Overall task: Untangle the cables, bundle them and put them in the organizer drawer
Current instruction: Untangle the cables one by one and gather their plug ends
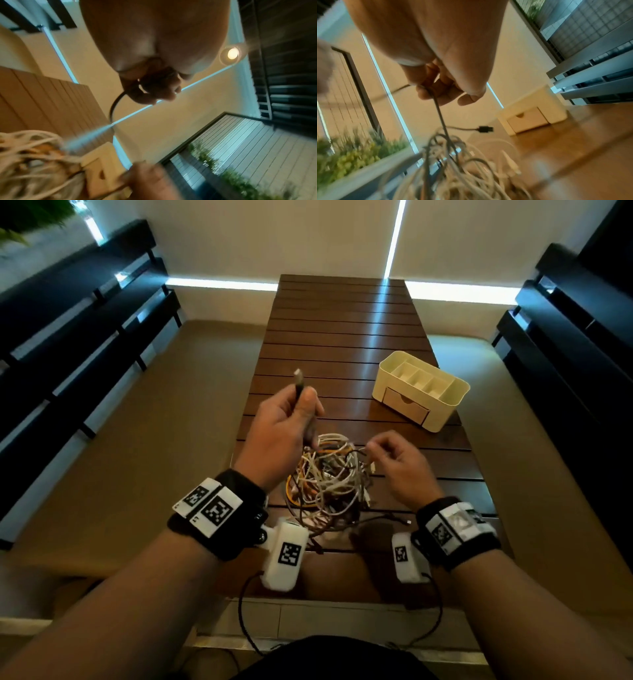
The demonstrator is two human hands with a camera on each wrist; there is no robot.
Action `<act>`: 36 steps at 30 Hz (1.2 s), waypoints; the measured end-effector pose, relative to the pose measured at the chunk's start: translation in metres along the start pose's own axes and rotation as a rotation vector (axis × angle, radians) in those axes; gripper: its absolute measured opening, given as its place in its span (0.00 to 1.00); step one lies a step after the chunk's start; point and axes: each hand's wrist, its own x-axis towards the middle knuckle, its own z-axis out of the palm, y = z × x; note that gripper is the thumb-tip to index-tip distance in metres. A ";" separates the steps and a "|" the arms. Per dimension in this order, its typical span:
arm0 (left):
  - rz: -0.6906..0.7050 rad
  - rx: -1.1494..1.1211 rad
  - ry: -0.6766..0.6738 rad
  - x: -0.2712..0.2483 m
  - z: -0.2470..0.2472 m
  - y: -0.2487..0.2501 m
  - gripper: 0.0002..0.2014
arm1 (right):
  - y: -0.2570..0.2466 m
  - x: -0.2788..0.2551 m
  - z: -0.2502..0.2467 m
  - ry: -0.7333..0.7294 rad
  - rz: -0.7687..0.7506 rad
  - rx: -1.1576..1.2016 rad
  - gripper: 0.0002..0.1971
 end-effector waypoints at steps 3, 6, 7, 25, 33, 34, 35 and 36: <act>-0.040 0.221 -0.024 -0.001 -0.001 -0.023 0.11 | -0.025 0.015 -0.010 0.027 -0.123 0.013 0.07; -0.080 0.337 -0.073 0.000 0.004 -0.035 0.04 | -0.032 0.014 -0.003 -0.058 -0.154 -0.025 0.08; -0.108 0.379 -0.116 0.001 0.005 -0.037 0.04 | -0.033 0.012 0.000 -0.087 -0.160 -0.040 0.08; -0.178 0.467 -0.034 -0.012 -0.020 0.002 0.14 | -0.017 0.017 -0.025 0.121 -0.010 0.239 0.10; -0.120 0.561 0.050 -0.012 -0.015 -0.028 0.12 | -0.018 0.004 -0.007 -0.167 -0.026 -0.192 0.05; -0.087 0.548 0.031 -0.011 -0.010 -0.026 0.12 | -0.015 0.001 -0.004 -0.162 -0.044 -0.185 0.04; -0.070 0.537 -0.017 -0.010 -0.005 -0.025 0.12 | -0.017 -0.002 -0.002 -0.144 -0.070 -0.167 0.05; -0.073 0.544 -0.087 -0.011 0.002 -0.025 0.12 | -0.018 -0.004 0.000 -0.127 -0.094 -0.147 0.05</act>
